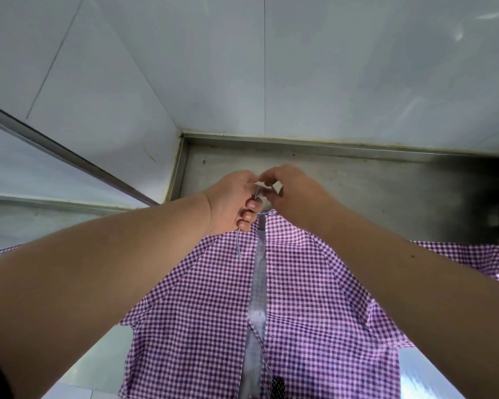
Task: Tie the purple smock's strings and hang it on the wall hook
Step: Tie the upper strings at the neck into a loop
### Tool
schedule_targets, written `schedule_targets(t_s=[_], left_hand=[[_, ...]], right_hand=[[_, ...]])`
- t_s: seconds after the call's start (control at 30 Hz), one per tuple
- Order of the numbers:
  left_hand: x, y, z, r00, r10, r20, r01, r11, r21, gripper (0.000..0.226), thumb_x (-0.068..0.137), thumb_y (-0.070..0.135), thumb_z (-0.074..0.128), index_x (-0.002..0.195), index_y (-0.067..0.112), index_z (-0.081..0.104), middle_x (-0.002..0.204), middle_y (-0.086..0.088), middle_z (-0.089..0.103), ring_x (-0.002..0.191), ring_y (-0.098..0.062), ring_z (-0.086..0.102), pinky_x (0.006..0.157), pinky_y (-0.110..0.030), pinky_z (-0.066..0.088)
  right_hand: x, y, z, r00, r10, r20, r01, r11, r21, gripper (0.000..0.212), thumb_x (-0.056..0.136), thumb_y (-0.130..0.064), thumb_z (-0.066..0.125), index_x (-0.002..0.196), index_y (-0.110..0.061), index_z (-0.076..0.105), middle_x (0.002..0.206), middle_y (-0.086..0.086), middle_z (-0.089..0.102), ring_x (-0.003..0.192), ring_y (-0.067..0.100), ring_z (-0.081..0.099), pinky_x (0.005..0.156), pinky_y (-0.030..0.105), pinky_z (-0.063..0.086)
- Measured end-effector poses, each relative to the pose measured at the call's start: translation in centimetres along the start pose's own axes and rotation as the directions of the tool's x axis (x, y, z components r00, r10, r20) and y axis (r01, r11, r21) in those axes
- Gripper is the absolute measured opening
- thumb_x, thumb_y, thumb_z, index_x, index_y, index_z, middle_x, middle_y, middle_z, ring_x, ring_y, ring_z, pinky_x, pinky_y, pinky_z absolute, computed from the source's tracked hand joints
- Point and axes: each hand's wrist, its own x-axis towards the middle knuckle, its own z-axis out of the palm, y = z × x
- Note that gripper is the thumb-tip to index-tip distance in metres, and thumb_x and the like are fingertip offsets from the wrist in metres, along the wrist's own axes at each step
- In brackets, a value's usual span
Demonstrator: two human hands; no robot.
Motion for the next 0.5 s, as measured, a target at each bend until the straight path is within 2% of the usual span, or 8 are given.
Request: schedule_targets(t_s=[0.07,0.13,0.23,0.3,0.37,0.5], left_hand=[[0.2,-0.1,-0.4,0.999,-0.002,0.041,0.003,1.0,-0.02,0.052,0.106,0.05,0.026,0.098,0.013,0.061,0.068,0.0,0.03,0.058,-0.014,0.026,0.057,-0.032,0.023],[0.3,-0.3,-0.6,0.998,-0.017,0.064,0.019,0.999,-0.038,0.058,0.105,0.057,0.026,0.105,0.009,0.058,0.067,0.0,0.03,0.058,-0.014,0.028,0.057,-0.031,0.024],[0.7,-0.6,-0.6,0.999,-0.014,0.033,0.016,0.998,-0.065,0.056,0.105,0.058,0.03,0.107,0.009,0.057,0.065,0.001,0.03,0.055,-0.014,0.029,0.054,-0.031,0.024],[0.8,-0.7,-0.5,1.0,0.001,0.01,0.0,0.998,-0.07,0.051,0.107,0.051,0.033,0.093,0.01,0.059,0.063,0.001,0.029,0.053,-0.013,0.027,0.054,-0.031,0.023],[1.0,-0.7,-0.5,1.0,0.017,0.011,-0.017,0.999,-0.034,0.046,0.108,0.04,0.035,0.074,0.015,0.053,0.059,0.001,0.028,0.05,-0.014,0.026,0.053,-0.032,0.02],[1.0,-0.7,-0.1,1.0,-0.002,-0.025,0.001,1.0,-0.024,0.048,0.108,0.023,0.032,0.063,0.018,0.045,0.052,0.004,0.03,0.049,-0.013,0.025,0.053,-0.031,0.019]], right_hand=[[-0.2,-0.3,-0.1,0.997,-0.037,0.064,0.04,0.998,-0.053,0.038,0.098,-0.02,0.068,0.133,-0.032,0.065,0.118,-0.013,0.052,0.096,0.006,0.057,0.091,0.022,0.048],[-0.6,-0.4,0.0,0.993,-0.08,0.09,0.088,0.993,-0.082,0.043,0.093,-0.024,0.071,0.135,-0.032,0.064,0.115,-0.012,0.053,0.092,0.005,0.056,0.083,0.017,0.045],[-0.8,-0.5,0.1,0.99,-0.111,0.081,0.12,0.986,-0.114,0.033,0.097,-0.028,0.068,0.129,-0.03,0.068,0.108,-0.012,0.06,0.082,0.002,0.054,0.07,0.013,0.037],[-1.0,-0.5,0.0,0.989,-0.119,0.085,0.129,0.983,-0.13,0.023,0.101,-0.032,0.063,0.121,-0.028,0.073,0.095,-0.015,0.059,0.075,0.0,0.051,0.066,0.012,0.033],[-1.1,-0.5,-0.1,0.99,-0.115,0.083,0.124,0.986,-0.108,0.02,0.103,-0.035,0.062,0.116,-0.026,0.074,0.084,-0.02,0.053,0.073,-0.003,0.05,0.067,0.013,0.036],[-1.1,-0.4,0.3,0.994,-0.092,0.06,0.098,0.99,-0.099,0.02,0.104,-0.035,0.058,0.11,-0.027,0.075,0.088,-0.014,0.064,0.076,0.001,0.056,0.071,0.019,0.045]])
